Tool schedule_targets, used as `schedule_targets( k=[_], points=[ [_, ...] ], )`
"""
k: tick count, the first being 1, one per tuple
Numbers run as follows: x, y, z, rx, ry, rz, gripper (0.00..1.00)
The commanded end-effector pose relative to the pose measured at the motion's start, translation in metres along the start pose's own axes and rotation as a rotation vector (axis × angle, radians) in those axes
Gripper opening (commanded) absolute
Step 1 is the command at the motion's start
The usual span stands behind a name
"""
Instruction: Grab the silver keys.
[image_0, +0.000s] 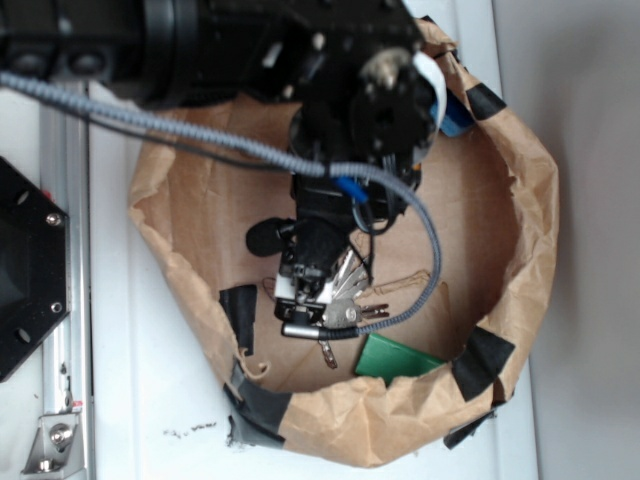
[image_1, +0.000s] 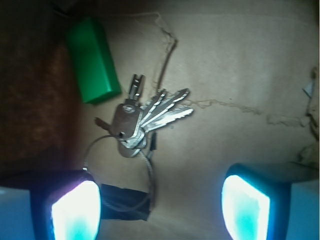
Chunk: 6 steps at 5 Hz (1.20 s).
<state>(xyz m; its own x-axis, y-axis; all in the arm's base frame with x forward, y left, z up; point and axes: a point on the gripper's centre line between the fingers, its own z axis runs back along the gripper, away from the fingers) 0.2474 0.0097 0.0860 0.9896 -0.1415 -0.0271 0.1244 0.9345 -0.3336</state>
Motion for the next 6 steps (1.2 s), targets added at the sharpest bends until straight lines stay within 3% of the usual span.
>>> schedule_targets(
  k=[1, 3, 5, 6],
  points=[
    [0.0, -0.017, 0.0, 0.042, -0.04, -0.076, 1.0],
    [-0.005, -0.03, -0.007, -0.029, -0.011, -0.142, 1.0],
    [-0.003, -0.033, -0.025, -0.007, 0.01, -0.175, 1.0],
    [-0.003, -0.032, -0.038, 0.038, 0.031, -0.182, 1.0]
  ],
)
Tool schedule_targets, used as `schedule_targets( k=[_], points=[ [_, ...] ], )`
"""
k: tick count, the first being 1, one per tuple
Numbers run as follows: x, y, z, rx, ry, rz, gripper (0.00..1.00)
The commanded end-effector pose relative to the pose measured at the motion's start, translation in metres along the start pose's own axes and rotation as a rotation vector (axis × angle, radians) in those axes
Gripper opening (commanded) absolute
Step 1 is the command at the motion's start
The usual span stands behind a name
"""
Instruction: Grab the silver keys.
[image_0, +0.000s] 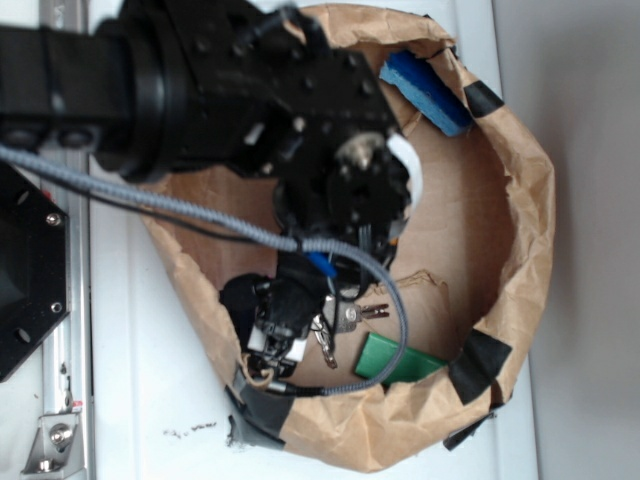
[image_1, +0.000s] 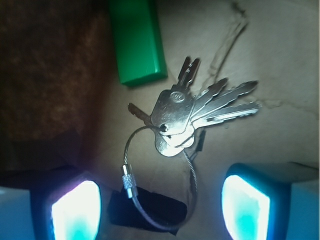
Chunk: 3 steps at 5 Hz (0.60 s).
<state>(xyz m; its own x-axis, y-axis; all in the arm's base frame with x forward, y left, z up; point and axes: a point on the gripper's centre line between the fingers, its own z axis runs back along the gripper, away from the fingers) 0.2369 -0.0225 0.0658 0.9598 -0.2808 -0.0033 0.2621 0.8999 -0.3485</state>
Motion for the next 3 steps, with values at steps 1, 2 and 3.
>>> schedule_targets(
  k=[1, 2, 3],
  points=[
    [0.0044, -0.0063, -0.0088, 0.042, 0.008, -0.02, 0.0],
    [0.0065, -0.0015, -0.0073, 0.023, 0.007, 0.002, 0.0],
    [0.0072, 0.0, -0.0055, 0.035, 0.004, 0.005, 0.0]
  ],
)
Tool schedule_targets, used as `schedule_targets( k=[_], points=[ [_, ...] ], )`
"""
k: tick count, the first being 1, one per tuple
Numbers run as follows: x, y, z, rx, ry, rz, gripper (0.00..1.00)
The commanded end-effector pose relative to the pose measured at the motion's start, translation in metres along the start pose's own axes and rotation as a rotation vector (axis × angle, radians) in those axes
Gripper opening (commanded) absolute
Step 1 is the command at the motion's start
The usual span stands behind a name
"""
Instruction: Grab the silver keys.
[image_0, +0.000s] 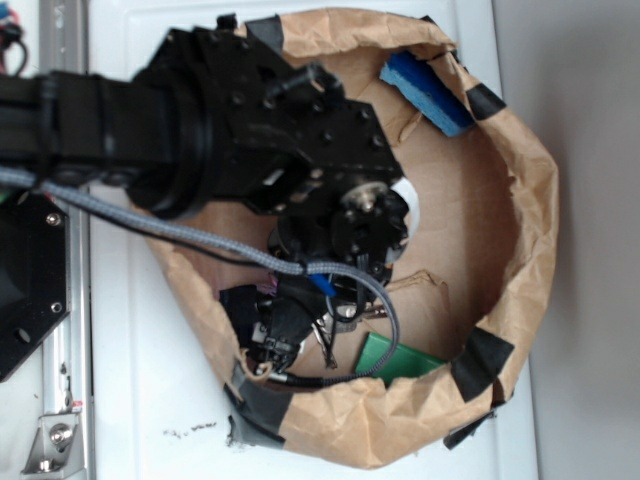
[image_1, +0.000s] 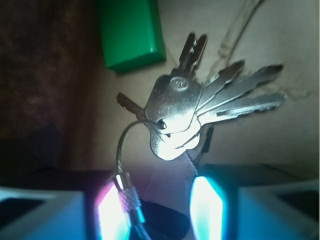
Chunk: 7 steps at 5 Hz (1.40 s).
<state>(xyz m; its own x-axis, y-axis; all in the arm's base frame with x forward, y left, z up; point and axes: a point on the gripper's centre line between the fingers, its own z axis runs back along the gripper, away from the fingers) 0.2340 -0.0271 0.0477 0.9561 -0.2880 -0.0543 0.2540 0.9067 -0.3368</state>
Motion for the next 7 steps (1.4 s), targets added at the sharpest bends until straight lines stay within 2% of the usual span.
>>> schedule_targets(
  k=[1, 2, 3, 4, 5, 6, 7],
  points=[
    [0.008, 0.0, 0.019, 0.039, -0.067, 0.006, 0.0],
    [0.007, 0.002, 0.042, 0.052, -0.138, 0.046, 0.0],
    [-0.001, 0.006, 0.084, 0.068, -0.257, 0.136, 0.0],
    [-0.021, 0.004, 0.134, -0.007, -0.396, 0.175, 0.0],
    [-0.03, -0.006, 0.156, -0.049, -0.425, 0.136, 0.0],
    [-0.021, -0.006, 0.139, 0.057, -0.354, 0.188, 0.0],
    [-0.02, -0.006, 0.136, 0.102, -0.308, 0.216, 0.0]
  ],
)
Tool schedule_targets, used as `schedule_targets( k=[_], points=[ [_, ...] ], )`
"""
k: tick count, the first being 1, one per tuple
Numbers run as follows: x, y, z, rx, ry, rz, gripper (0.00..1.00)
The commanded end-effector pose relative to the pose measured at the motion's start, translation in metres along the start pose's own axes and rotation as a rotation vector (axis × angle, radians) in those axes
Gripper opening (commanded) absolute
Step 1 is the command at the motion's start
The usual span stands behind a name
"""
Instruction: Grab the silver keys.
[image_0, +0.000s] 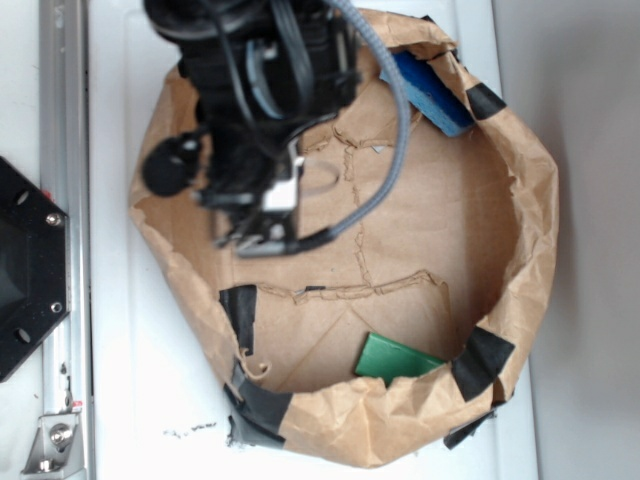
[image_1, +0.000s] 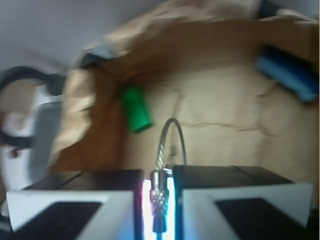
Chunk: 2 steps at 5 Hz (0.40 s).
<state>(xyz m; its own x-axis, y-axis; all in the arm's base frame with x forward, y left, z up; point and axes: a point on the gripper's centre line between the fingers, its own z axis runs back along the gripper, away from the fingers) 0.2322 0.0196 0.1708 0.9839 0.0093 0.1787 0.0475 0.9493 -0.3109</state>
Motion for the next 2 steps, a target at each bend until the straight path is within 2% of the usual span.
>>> schedule_targets(
  k=[1, 2],
  points=[
    [0.0012, -0.0071, -0.0006, 0.118, 0.027, -0.017, 0.0],
    [0.0023, -0.0076, -0.0059, 0.161, 0.016, -0.011, 0.0]
  ],
)
